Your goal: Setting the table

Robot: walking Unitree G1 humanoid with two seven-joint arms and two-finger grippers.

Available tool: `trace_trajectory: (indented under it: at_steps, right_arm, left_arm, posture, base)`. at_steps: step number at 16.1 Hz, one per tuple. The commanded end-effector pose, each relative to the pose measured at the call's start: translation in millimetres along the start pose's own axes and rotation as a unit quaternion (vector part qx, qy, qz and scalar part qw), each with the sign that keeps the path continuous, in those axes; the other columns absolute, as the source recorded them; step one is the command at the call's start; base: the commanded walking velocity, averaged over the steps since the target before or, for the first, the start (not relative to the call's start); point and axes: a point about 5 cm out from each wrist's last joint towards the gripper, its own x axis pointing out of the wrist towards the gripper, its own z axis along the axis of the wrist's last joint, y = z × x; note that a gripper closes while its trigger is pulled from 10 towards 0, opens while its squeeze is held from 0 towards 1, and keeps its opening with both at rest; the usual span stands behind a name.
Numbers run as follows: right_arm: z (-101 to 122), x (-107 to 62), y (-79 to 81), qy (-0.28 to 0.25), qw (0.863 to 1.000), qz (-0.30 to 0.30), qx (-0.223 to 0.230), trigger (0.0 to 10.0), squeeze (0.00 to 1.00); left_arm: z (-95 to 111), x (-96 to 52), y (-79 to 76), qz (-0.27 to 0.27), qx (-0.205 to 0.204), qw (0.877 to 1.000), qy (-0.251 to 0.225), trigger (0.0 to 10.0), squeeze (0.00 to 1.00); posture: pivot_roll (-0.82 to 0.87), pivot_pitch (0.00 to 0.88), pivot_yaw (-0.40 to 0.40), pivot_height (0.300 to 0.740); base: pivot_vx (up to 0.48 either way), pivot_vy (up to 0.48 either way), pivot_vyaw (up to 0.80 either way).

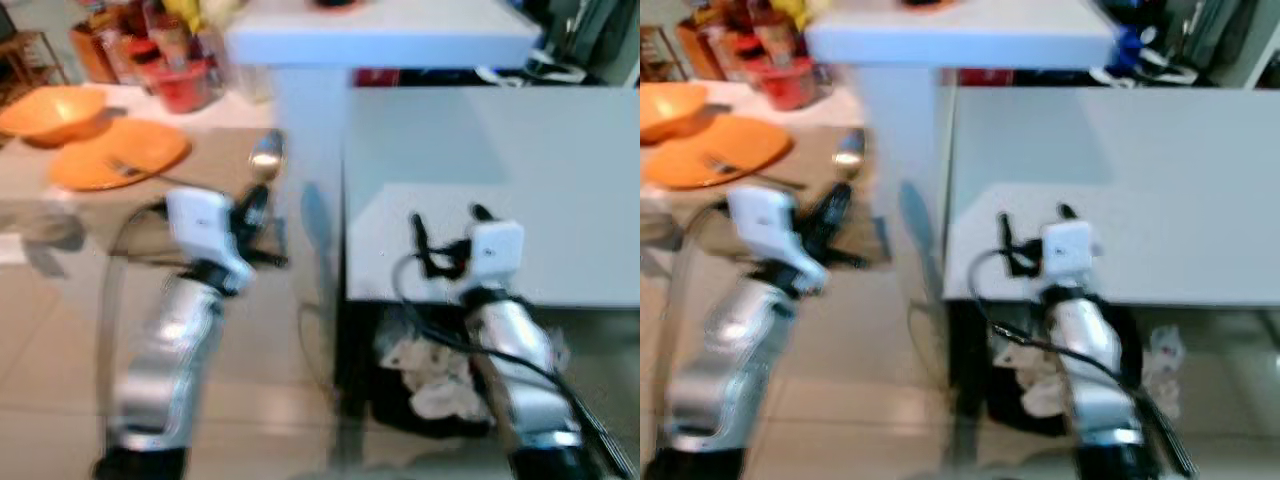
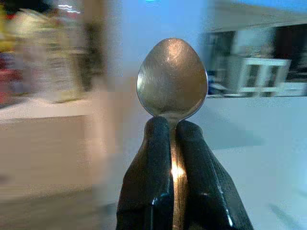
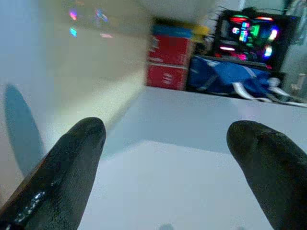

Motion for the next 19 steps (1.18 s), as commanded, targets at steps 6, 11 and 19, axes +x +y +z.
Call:
trace_trajectory:
  at_steps: [6,11,19]
  right_arm:
    - [4.5,5.4,7.3,-0.011,1.000,0.019,0.001,10.0,0.00]
    - [3.0,6.2,7.8,-0.014,1.000,0.019,0.000,10.0,0.00]
    - [1.2,7.1,7.7,-0.009,1.000,0.019,-0.003,10.0,0.00]
  left_arm:
    - [5.1,-3.7,6.5,0.017,0.028,0.999,-0.012,0.0,0.00]
    - [0.6,-8.8,-2.4,-0.003,0.021,1.000,-0.005,0.0,0.00]
    - [4.0,-6.9,-3.2,0.000,0.014,1.000,-0.015,0.0,0.00]
  posture:
    - [-0.08,0.000,0.029,0.740]
    - [-0.08,0.000,0.027,0.740]
    - [-0.08,0.000,0.029,0.740]
  base:
    - [0.291,-0.378,-0.50]
    - [0.260,-0.401,0.00]
    - [0.203,-0.325,-0.30]
